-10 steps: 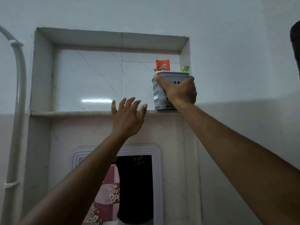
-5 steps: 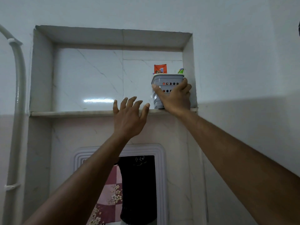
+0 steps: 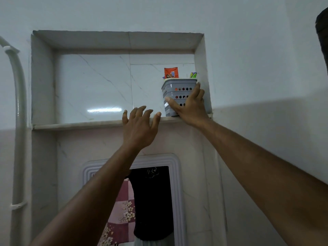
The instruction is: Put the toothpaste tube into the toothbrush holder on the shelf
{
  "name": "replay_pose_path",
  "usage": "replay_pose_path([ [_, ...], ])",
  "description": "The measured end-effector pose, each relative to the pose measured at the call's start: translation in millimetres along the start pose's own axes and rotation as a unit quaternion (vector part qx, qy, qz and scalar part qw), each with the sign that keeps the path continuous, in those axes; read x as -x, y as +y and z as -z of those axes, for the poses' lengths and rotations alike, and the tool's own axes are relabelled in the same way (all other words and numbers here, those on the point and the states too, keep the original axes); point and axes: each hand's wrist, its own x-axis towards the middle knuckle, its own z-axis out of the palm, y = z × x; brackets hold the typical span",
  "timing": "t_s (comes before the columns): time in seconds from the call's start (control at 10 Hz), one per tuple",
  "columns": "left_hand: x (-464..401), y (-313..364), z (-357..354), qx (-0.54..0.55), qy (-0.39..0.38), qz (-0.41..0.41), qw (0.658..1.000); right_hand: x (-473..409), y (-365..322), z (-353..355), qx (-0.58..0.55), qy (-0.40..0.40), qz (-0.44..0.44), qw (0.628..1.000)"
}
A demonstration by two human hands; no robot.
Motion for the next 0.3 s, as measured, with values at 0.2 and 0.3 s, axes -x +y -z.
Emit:
replay_pose_path([
  [0.2, 7.7, -6.3, 9.2, 0.050, -0.001, -0.005, 0.999, 13.7, -4.7, 10.5, 0.045, -0.008, -0.012, 0.999],
  [0.3, 14.0, -7.1, 16.3, 0.086, 0.030, -0.012, 0.996, 31.3, -3.6, 8.6, 0.048, 0.066, 0.046, 0.996],
])
